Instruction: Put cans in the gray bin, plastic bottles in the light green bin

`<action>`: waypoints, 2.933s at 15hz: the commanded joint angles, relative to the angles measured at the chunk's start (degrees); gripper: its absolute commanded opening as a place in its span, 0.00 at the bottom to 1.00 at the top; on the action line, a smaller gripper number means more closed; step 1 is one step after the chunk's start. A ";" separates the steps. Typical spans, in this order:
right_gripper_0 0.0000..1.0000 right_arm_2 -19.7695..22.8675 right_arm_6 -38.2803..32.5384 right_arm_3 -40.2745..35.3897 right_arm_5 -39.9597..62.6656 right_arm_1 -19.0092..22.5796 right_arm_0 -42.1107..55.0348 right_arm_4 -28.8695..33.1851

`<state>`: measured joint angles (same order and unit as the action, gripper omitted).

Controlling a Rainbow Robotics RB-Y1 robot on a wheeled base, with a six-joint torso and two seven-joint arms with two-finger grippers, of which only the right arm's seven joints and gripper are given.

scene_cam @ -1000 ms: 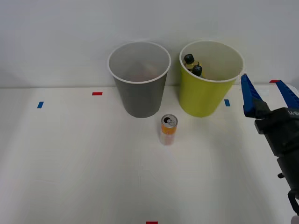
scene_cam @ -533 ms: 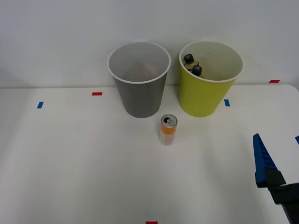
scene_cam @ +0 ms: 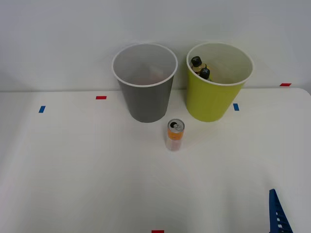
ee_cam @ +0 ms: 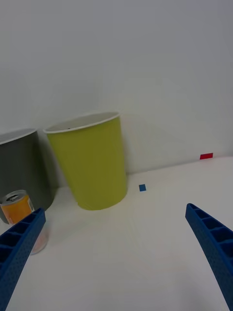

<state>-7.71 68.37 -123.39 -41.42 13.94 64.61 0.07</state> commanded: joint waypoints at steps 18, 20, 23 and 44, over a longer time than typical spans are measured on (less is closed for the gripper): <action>1.00 5.95 -6.84 13.44 -12.54 -1.55 1.66 9.60; 1.00 6.56 -7.37 13.44 -12.45 -1.55 1.66 9.68; 1.00 6.74 -8.07 13.44 -12.54 -1.63 1.66 9.42; 1.00 7.62 -12.38 13.44 -12.36 -1.55 1.48 11.18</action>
<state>-0.28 55.97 -109.95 -53.81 12.49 66.05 10.89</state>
